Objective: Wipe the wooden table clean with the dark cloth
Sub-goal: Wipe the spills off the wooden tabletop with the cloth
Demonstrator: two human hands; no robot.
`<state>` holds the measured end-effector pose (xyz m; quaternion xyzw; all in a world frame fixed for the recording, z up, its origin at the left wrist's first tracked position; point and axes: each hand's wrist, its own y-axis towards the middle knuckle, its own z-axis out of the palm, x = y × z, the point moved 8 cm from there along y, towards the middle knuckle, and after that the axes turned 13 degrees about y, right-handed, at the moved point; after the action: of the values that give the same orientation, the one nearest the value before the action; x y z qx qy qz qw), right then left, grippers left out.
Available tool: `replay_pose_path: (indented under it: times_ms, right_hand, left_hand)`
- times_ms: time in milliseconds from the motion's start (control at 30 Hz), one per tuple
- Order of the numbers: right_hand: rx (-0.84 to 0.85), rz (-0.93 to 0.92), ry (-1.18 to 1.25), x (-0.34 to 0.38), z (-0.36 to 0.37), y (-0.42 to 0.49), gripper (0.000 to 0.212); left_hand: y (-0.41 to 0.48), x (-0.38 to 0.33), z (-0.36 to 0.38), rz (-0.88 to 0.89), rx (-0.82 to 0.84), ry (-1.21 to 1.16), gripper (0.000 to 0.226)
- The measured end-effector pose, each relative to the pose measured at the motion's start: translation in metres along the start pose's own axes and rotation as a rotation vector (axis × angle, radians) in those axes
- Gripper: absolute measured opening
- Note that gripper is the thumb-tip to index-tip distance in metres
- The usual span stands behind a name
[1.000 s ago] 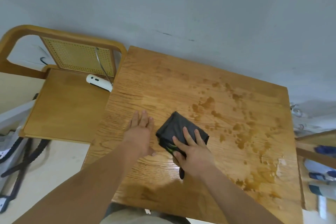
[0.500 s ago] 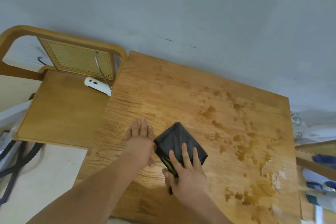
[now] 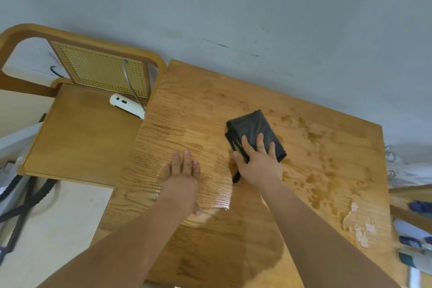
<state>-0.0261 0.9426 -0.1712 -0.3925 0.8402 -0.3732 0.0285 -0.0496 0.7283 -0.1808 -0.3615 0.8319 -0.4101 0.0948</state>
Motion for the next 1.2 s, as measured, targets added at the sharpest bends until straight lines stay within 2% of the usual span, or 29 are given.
replay_pose_path:
  times_ms: [133, 267, 400, 533, 633, 733, 967, 1100, 1200]
  right_hand:
    - [-0.018, -0.081, -0.158, -0.002, 0.041, -0.056, 0.07]
    - [0.054, -0.142, -0.229, -0.009, 0.076, -0.099, 0.07]
    - [0.034, -0.161, -0.213, -0.012, 0.047, -0.059, 0.064]
    - [0.041, -0.074, -0.1, 0.006, 0.019, -0.014, 0.062]
    - [0.006, -0.075, -0.127, 0.015, 0.032, -0.027, 0.064]
    - [-0.013, -0.164, -0.161, 0.011, 0.067, -0.071, 0.063]
    - [0.104, -0.244, -0.21, -0.044, 0.14, -0.174, 0.062]
    - [0.121, -0.175, -0.192, -0.095, 0.12, -0.18, 0.059]
    - [0.068, -0.06, -0.064, -0.116, 0.094, -0.164, 0.057]
  left_hand:
    - [-0.002, 0.001, 0.003, 0.003, -0.022, -0.024, 0.133]
    - [0.002, 0.003, 0.003, 0.014, -0.038, -0.048, 0.135]
    - [0.005, 0.004, 0.001, 0.011, -0.056, -0.05, 0.136]
    - [0.006, 0.003, 0.005, 0.0, -0.053, -0.049, 0.136]
    - [0.004, 0.005, 0.011, 0.002, -0.081, -0.06, 0.135]
    - [0.003, 0.008, 0.013, 0.001, -0.112, -0.078, 0.134]
    - [-0.015, 0.0, 0.006, -0.066, -0.109, -0.111, 0.124]
    - [-0.038, -0.039, -0.008, 0.002, -0.221, -0.099, 0.106]
    - [-0.051, -0.068, -0.003, 0.055, -0.173, -0.164, 0.104]
